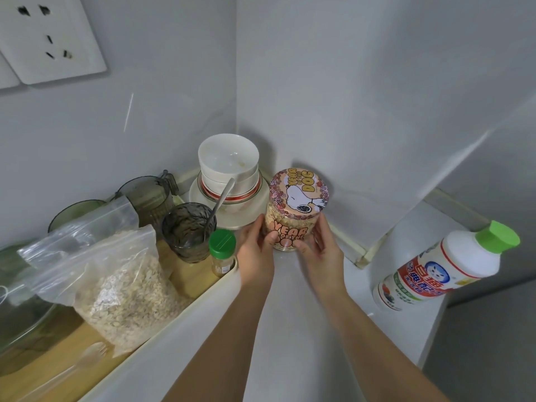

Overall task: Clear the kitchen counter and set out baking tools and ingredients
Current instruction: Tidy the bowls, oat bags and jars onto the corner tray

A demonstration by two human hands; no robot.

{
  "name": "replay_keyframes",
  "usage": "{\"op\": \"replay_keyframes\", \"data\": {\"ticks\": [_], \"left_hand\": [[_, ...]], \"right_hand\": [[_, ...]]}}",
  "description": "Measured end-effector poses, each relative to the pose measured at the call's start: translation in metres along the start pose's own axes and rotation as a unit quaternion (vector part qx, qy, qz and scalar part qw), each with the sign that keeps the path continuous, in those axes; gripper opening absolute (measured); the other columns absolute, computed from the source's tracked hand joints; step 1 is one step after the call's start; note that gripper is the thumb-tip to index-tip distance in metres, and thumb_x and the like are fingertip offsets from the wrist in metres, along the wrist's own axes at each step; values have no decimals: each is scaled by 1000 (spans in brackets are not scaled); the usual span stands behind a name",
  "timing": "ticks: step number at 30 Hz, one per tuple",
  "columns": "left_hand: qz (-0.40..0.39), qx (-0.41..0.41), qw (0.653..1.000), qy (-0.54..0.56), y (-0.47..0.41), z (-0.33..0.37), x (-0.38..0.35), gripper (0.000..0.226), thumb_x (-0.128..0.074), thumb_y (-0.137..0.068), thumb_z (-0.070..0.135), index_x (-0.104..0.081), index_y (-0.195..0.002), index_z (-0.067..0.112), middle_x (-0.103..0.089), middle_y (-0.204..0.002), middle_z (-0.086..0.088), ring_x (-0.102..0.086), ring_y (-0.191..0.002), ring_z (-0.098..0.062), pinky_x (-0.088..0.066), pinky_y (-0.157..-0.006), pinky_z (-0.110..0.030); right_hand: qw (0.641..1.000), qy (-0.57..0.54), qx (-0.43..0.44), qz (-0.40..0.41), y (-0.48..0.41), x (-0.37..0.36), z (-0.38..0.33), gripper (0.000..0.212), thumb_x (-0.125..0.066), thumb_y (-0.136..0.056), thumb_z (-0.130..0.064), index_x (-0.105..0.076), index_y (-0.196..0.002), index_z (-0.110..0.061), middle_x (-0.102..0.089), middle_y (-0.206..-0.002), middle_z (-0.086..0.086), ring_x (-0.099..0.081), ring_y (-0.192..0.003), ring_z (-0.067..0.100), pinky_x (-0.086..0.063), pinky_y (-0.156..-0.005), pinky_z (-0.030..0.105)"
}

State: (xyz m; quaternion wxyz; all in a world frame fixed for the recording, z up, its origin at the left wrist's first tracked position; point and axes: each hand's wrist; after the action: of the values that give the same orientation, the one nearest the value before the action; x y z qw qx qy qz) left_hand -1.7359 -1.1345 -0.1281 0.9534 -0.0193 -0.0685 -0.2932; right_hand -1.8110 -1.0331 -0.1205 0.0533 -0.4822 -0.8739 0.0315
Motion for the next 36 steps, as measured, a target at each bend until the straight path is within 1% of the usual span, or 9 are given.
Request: {"op": "replay_keyframes", "data": {"ticks": [7, 12, 15, 17, 20, 23, 27, 32, 36], "left_hand": [[-50, 19, 997, -49, 5, 5, 9, 51, -60, -86, 30, -51, -135, 20, -58, -128, 1, -56, -119, -15, -44, -103, -38], [-117, -23, 962, -244, 39, 15, 22, 55, -58, -93, 21, -39, -142, 6, -44, -142, -13, -40, -132, -27, -31, -104, -27], [-210, -68, 909, -354, 58, 21, 39, 58, -55, -95, 26, -32, -147, 15, -24, -155, -6, -22, -143, -20, -25, -111, -29], [-262, -76, 861, -430, 68, 24, 49, 61, -54, -95, 32, -28, -148, 18, -17, -158, -7, -15, -145, -21, -23, -113, -31], [-316, -78, 783, -530, 77, 29, 61, 73, -60, -89, 42, -22, -149, 22, -10, -158, -13, -9, -146, -32, -21, -116, -42], [-346, -45, 744, -570, 84, 26, 69, 84, -68, -82, 45, -20, -149, 26, -5, -157, -15, -5, -145, -36, -24, -114, -48], [-341, -49, 736, -583, 87, 23, 68, 86, -70, -81, 42, -21, -149, 26, -4, -157, -16, -4, -145, -38, -22, -115, -48], [-335, -42, 738, -584, 84, 18, 66, 86, -71, -80, 42, -21, -149, 27, -4, -157, -16, -3, -145, -38, -22, -115, -49], [-338, -39, 740, -581, 84, 19, 66, 86, -71, -82, 38, -20, -150, 27, -1, -158, -16, 1, -146, -37, -19, -116, -50]], "right_hand": [[999, 12, -45, 19, 9, -3, -2, 70, -66, -87, 0, -36, -147, -19, -50, -143, -10, -47, -131, 6, -39, -107, 22], [983, 4, -129, 129, 60, 0, -11, 57, -65, -89, -6, -44, -141, -14, -53, -129, -7, -52, -120, 5, -39, -87, -2], [967, 57, -137, 208, 94, 12, -17, 19, -65, -89, -11, -62, -103, -23, -66, -103, -8, -62, -94, 8, -46, -77, 7], [950, 87, -142, 264, 110, 25, -20, 12, -65, -88, -13, -59, -82, -21, -64, -86, -4, -59, -79, 17, -45, -71, 20], [917, 107, -160, 350, 120, 45, -29, 15, -68, -84, -12, -54, -84, -11, -59, -85, 7, -56, -79, 26, -45, -72, 29], [888, 129, -180, 404, 119, 67, -36, 40, -76, -79, -12, -51, -110, -6, -55, -103, 12, -55, -91, 26, -47, -82, 36], [895, 181, -167, 371, 109, 91, -30, 90, -83, -72, -20, -31, -145, -10, -43, -141, 10, -47, -126, 25, -41, -105, 46], [922, 163, -148, 319, 100, 102, -27, 55, -80, -76, -21, -52, -123, -16, -63, -113, -1, -61, -102, 16, -49, -83, 32], [932, 164, -145, 288, 100, 97, -26, 52, -78, -79, -24, -51, -123, -17, -61, -109, -5, -59, -95, 13, -44, -80, 29]]}}
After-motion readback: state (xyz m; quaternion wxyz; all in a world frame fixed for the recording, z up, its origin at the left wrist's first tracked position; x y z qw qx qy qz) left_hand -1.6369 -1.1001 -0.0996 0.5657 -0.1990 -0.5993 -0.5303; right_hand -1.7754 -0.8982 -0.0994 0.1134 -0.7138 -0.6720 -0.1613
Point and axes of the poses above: each hand's wrist, its own y-axis away from the middle knuckle, its own x-axis out of the back of the hand, z = x × y
